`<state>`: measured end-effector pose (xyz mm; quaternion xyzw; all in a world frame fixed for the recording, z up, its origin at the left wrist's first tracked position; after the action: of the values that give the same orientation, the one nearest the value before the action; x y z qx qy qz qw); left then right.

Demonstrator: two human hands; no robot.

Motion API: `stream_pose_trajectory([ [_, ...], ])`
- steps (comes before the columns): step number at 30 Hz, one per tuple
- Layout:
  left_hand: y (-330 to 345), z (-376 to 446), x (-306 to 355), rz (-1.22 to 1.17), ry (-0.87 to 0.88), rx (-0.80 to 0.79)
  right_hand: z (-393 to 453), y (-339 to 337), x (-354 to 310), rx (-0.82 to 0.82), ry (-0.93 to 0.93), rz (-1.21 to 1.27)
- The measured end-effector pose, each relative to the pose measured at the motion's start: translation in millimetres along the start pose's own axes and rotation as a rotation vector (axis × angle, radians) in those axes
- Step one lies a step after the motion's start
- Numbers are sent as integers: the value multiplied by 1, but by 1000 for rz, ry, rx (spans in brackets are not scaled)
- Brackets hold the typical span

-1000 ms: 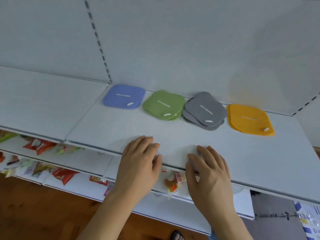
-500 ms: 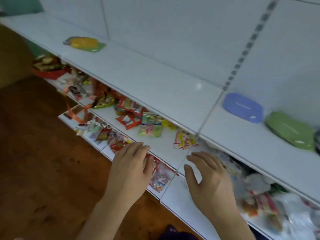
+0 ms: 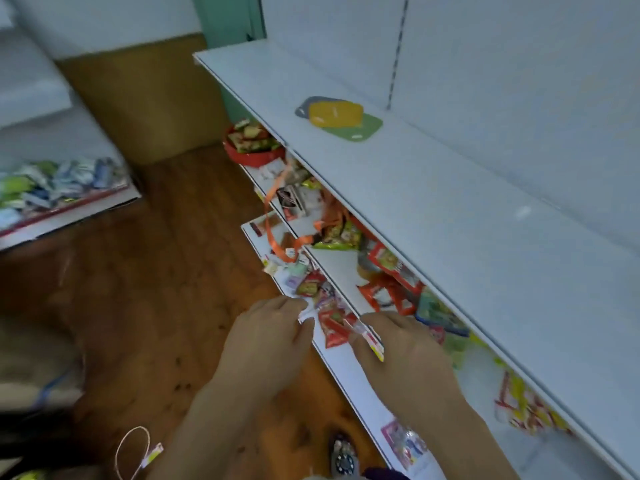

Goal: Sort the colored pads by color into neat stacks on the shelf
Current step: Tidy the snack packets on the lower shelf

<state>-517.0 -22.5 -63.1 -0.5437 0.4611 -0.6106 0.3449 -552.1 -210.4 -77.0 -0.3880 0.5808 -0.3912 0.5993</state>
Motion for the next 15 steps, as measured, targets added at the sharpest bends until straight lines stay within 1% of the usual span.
stream_pose_trajectory([
  [3,-19,32,-36,-15,-90,-6,51,8,-27,-73,-84,-47],
  [7,-41,68,-80,-65,-148,41,110,21,-61,-102,-144,-14],
  [10,-48,103,-118,-92,-144,31,152,34,-90,-99,-144,-8],
  [15,-61,180,-174,-102,-43,-11,220,44,-130,-37,-67,-46],
])
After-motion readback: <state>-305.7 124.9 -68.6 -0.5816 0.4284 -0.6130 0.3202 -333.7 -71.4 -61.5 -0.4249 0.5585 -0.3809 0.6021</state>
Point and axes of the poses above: each hand's wrist, its own z-axis towards the middle knuckle, its own y-axis out of the palm, x = y × z, the point moved 8 cm from there along z, towards the middle knuckle, and after that the axes turned 3 degrees about -z, right-handed, at the moved point
